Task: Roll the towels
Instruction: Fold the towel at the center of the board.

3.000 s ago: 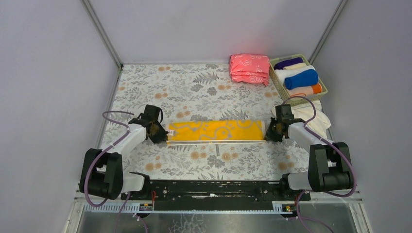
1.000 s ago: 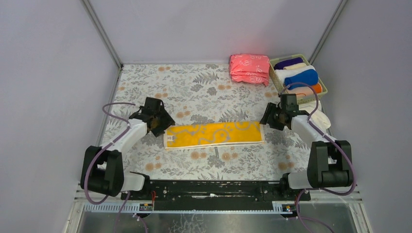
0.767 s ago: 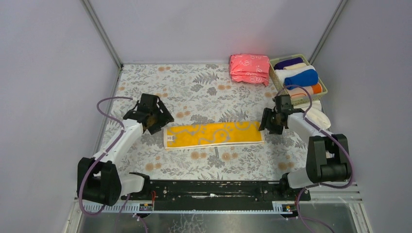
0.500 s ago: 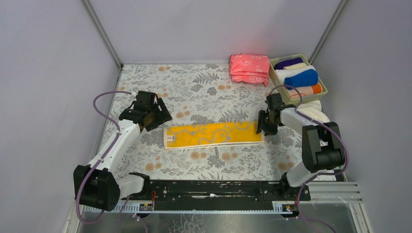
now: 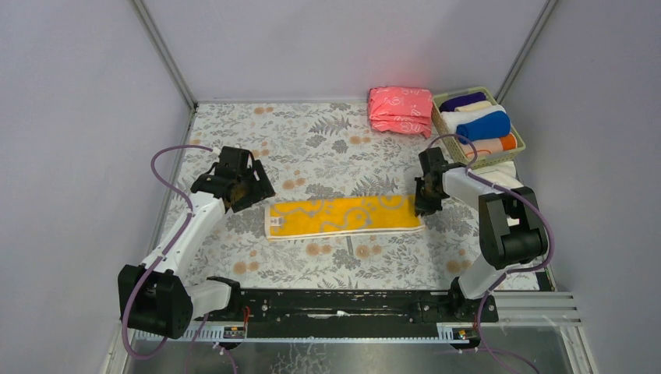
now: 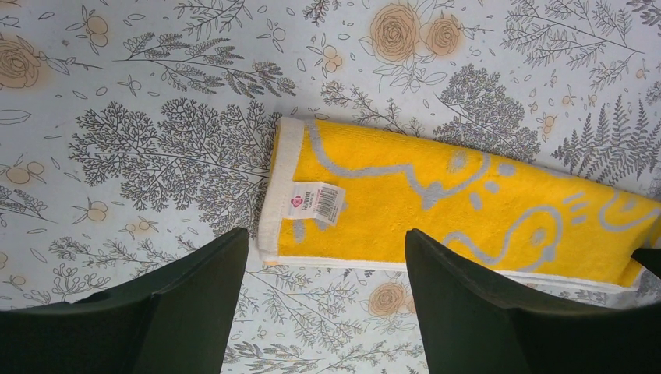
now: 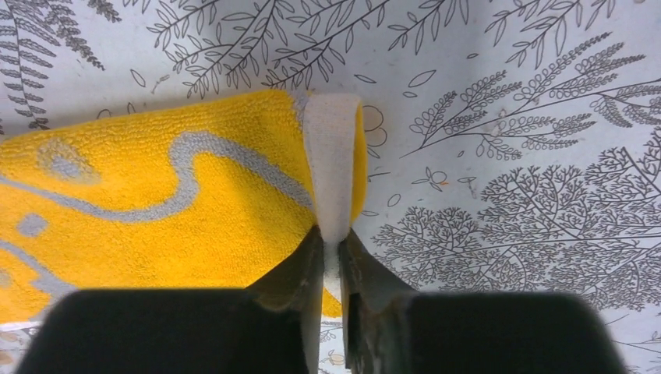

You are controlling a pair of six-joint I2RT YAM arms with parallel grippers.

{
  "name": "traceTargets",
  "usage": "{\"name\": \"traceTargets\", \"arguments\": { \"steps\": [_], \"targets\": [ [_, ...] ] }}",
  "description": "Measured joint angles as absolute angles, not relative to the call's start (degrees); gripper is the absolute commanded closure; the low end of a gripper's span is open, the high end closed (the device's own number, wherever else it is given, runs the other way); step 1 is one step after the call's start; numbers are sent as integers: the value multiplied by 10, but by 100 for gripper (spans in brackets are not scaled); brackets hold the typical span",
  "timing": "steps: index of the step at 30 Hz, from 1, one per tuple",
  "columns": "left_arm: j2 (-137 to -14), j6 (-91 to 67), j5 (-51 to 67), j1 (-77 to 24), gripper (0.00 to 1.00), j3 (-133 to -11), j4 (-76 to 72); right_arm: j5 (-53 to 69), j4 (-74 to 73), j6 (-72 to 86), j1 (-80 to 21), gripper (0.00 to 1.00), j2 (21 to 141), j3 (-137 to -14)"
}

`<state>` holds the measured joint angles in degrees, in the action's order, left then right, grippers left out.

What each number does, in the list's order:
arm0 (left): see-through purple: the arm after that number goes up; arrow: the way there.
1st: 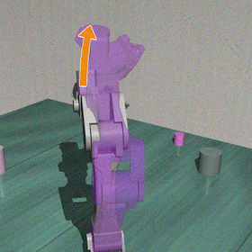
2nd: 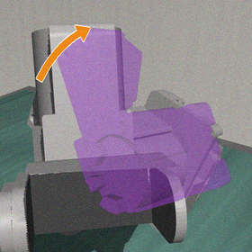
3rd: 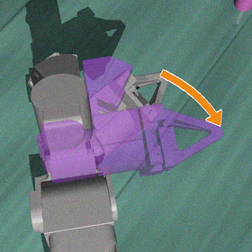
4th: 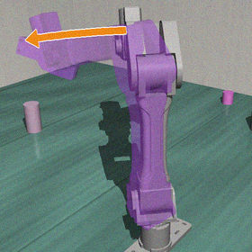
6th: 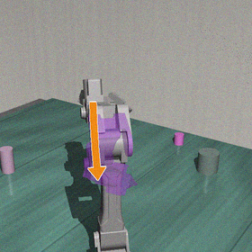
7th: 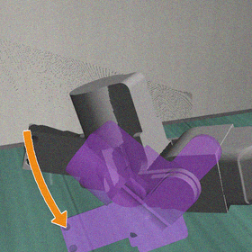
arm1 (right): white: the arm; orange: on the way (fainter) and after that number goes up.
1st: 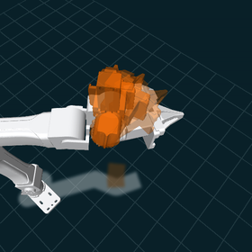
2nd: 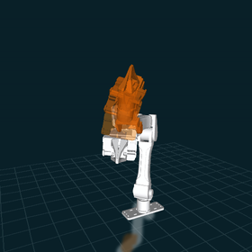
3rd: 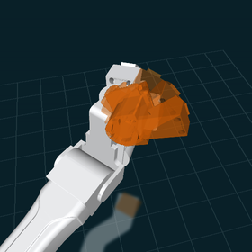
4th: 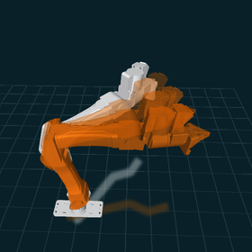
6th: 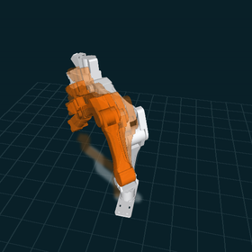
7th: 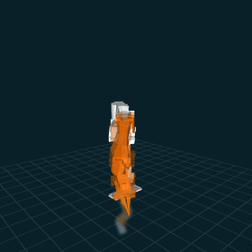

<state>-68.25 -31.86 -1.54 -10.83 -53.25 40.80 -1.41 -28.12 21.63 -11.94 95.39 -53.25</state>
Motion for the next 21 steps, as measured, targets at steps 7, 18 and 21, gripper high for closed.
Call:
{"name": "traceTargets", "arguments": {
  "steps": [7, 18, 21],
  "targets": [
    [-678, -318, -15, -108, 27, -530, 408, -61, -305, 224, -127, 100, 957, -549],
    [-665, -328, 32, -108, 20, -489, 398, -283, -423, 199, -117, 100, 947, -689],
    [-670, -339, 56, -108, 20, -472, 391, -238, -426, 188, -132, 100, 915, -706]
  ]
}}
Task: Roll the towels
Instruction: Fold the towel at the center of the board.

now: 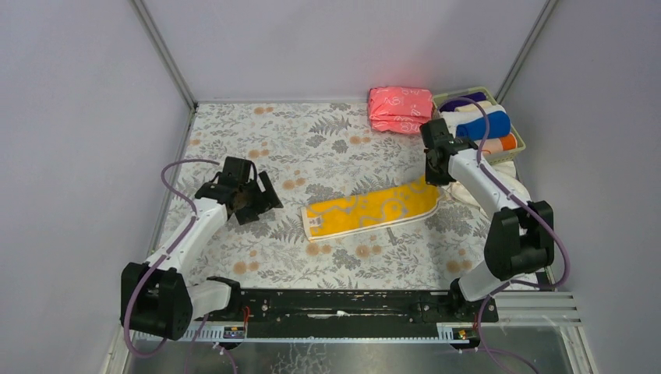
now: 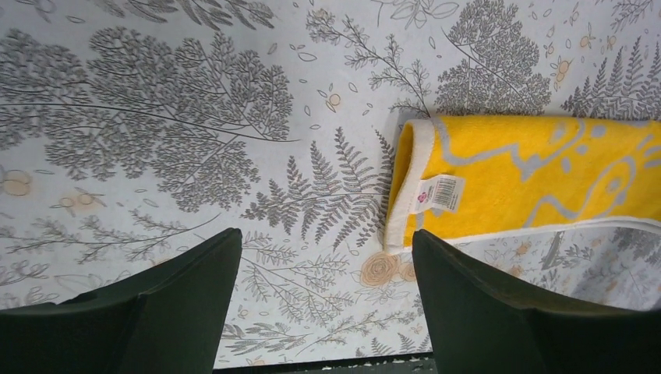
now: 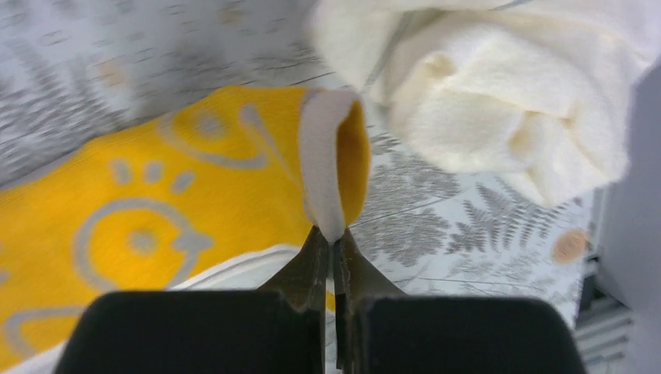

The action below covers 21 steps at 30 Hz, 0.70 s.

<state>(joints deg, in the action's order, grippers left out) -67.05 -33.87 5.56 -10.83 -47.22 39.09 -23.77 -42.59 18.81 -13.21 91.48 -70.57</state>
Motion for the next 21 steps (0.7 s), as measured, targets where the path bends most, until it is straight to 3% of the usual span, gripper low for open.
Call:
{"name": "traceTargets", "arguments": {
  "steps": [13, 21],
  "targets": [
    [-733, -390, 151, -109, 5, -418, 291, -11, -398, 216, -293, 100, 910, -720],
    [-757, -414, 178, -124, 6, -402, 237, 45, -367, 259, -364, 100, 981, -773]
  ]
}}
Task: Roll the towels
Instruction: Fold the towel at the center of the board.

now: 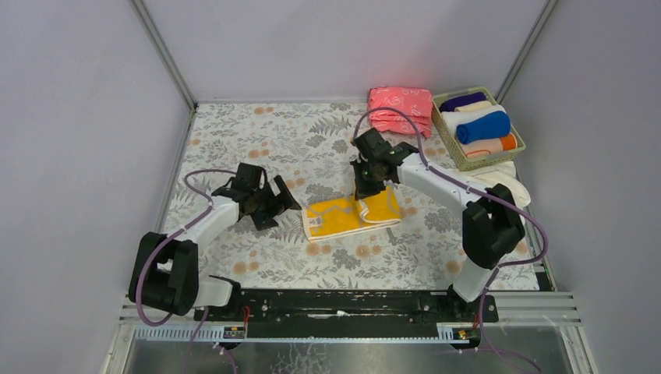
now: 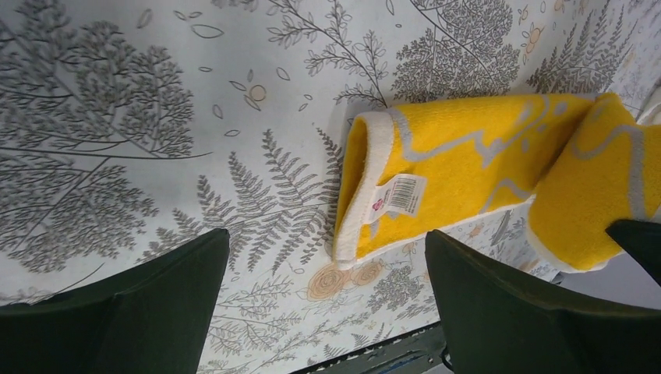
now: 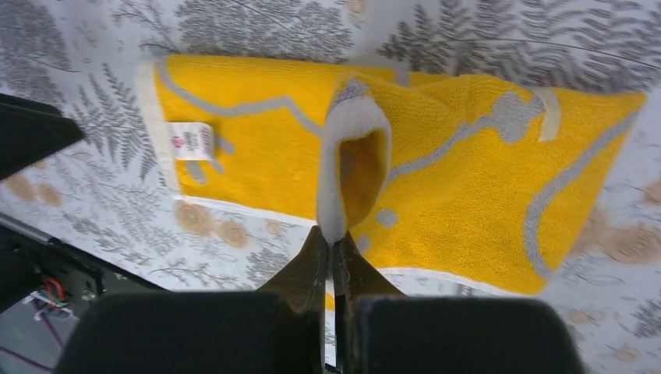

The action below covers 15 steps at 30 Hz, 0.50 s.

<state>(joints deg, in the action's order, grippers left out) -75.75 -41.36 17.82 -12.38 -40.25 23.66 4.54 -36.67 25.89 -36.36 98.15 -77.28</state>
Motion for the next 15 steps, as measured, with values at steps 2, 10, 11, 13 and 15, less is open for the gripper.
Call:
{"name": "traceTargets", "arguments": {
  "steps": [2, 10, 11, 13, 15],
  "targets": [
    [-769, -418, 182, -133, 9, -401, 224, 57, -359, 270, -376, 100, 998, -787],
    [-806, -434, 196, -156, 31, -394, 189, 73, -342, 307, -411, 100, 1047, -826],
    [-809, -435, 197, -158, 34, -393, 187, 74, -340, 311, -416, 100, 1053, -831],
    [-818, -439, 200, -162, 39, -390, 182, 79, -337, 317, -424, 99, 1065, -837],
    [-824, -442, 203, -167, 47, -387, 174, 85, -335, 324, -432, 98, 1078, -844]
  ]
}}
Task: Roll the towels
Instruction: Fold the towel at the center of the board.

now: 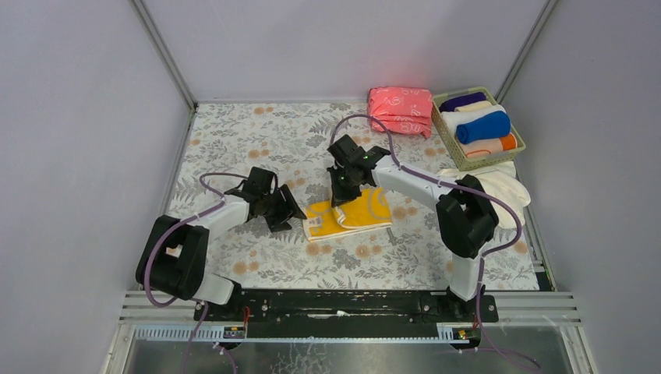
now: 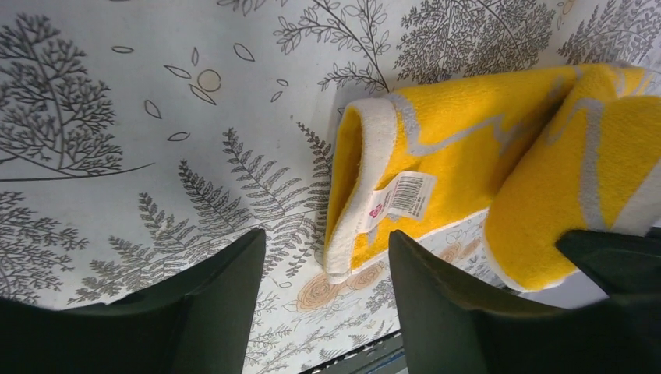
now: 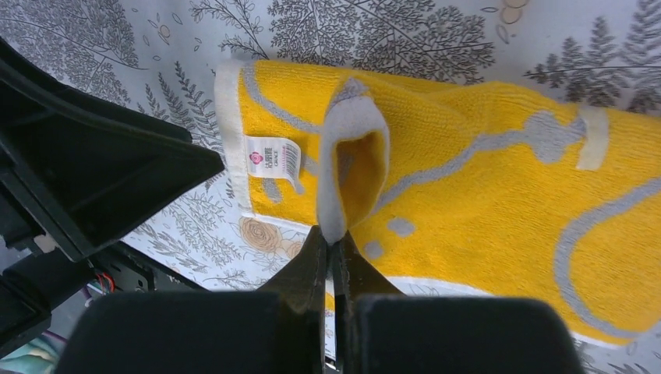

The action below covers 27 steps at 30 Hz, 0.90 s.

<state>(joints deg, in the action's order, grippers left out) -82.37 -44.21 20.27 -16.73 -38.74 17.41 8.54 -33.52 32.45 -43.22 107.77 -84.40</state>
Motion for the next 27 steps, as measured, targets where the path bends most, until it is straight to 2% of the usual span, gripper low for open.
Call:
{"name": "traceTargets", "arguments": {
  "steps": [7, 11, 17, 24, 27],
  "targets": [
    [-838, -448, 206, -182, 71, -386, 157, 91, -334, 335, -458, 98, 1117, -867],
    [-853, -450, 206, -189, 79, -384, 148, 96, -334, 337, -467, 98, 1122, -874],
    [-869, -452, 206, -198, 84, -381, 140, 103, -333, 340, -472, 98, 1122, -883],
    [-872, -452, 206, -203, 84, -380, 135, 112, -331, 341, -483, 95, 1140, -902],
    [-872, -453, 206, -203, 84, -378, 132, 116, -330, 342, -489, 91, 1156, -907]
  ]
}}
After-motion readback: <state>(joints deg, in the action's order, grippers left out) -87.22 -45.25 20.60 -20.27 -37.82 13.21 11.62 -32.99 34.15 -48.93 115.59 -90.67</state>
